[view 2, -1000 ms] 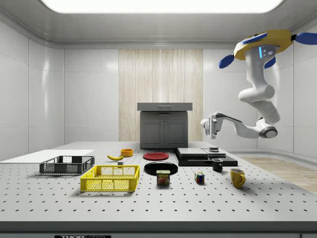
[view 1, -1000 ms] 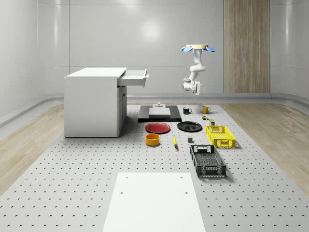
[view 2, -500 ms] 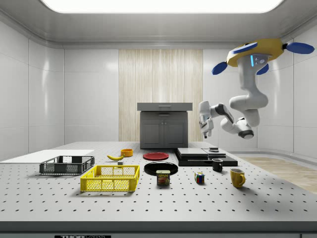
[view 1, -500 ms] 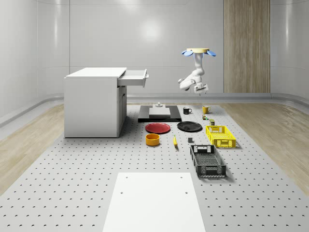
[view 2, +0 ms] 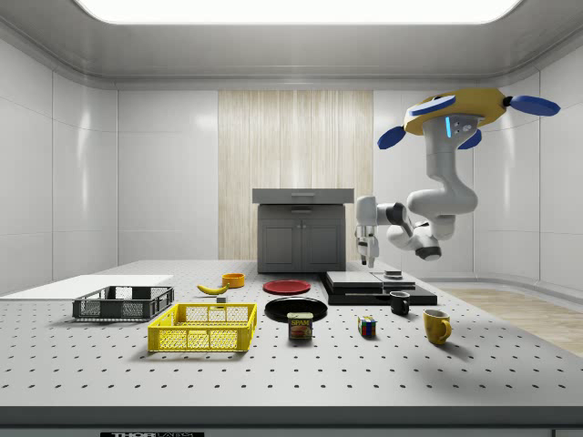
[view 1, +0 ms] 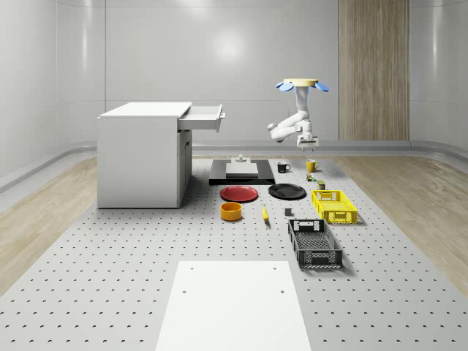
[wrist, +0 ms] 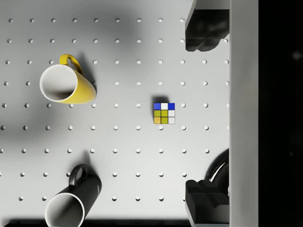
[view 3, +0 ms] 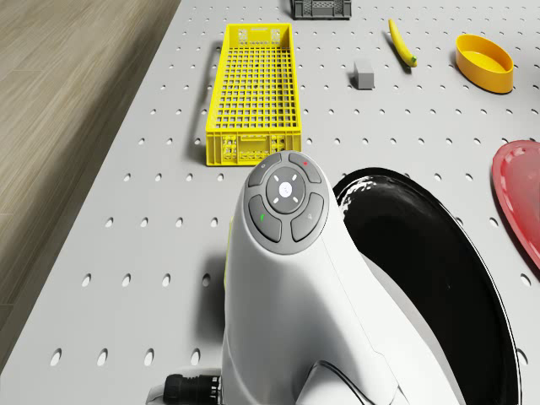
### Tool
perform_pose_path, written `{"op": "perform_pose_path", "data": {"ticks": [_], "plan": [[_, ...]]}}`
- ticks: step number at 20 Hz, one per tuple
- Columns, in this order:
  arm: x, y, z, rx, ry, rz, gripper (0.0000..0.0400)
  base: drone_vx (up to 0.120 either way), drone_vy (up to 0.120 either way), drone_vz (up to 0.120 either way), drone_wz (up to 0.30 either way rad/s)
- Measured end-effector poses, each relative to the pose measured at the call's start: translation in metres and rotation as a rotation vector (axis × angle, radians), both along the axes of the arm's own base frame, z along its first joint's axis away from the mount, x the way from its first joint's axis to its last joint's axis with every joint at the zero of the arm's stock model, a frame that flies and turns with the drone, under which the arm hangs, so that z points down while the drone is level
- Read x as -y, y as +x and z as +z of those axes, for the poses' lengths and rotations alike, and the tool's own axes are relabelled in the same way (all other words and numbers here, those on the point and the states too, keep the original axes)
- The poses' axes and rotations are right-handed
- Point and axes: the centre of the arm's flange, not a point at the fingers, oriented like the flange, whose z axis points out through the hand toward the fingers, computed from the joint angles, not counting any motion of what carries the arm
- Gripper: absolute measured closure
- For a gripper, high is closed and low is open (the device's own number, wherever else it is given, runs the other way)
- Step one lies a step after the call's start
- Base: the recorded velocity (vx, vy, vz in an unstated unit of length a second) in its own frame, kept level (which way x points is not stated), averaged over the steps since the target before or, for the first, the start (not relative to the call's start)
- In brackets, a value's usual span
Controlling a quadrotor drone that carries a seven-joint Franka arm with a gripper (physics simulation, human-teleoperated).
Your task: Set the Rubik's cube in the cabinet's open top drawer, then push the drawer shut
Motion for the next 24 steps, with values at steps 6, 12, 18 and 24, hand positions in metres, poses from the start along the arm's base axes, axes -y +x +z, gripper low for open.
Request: {"op": "perform_pose_path", "data": {"ticks": [6, 12, 18, 24], "plan": [[0.0025, 0.0000, -0.0002, -0.001, -0.025, -0.001, 0.0000, 0.007, 0.000, -0.120, 0.000], [0.0033, 0.0000, -0.0002, -0.001, -0.034, -0.001, 0.0000, 0.000, 0.040, -0.120, 0.000], [0.0036, 0.0000, -0.0003, -0.002, -0.037, -0.001, 0.0000, 0.000, 0.000, -0.120, 0.000], [0.0037, 0.0000, -0.0003, -0.002, -0.038, -0.001, 0.0000, 0.000, 0.000, -0.120, 0.000]]}}
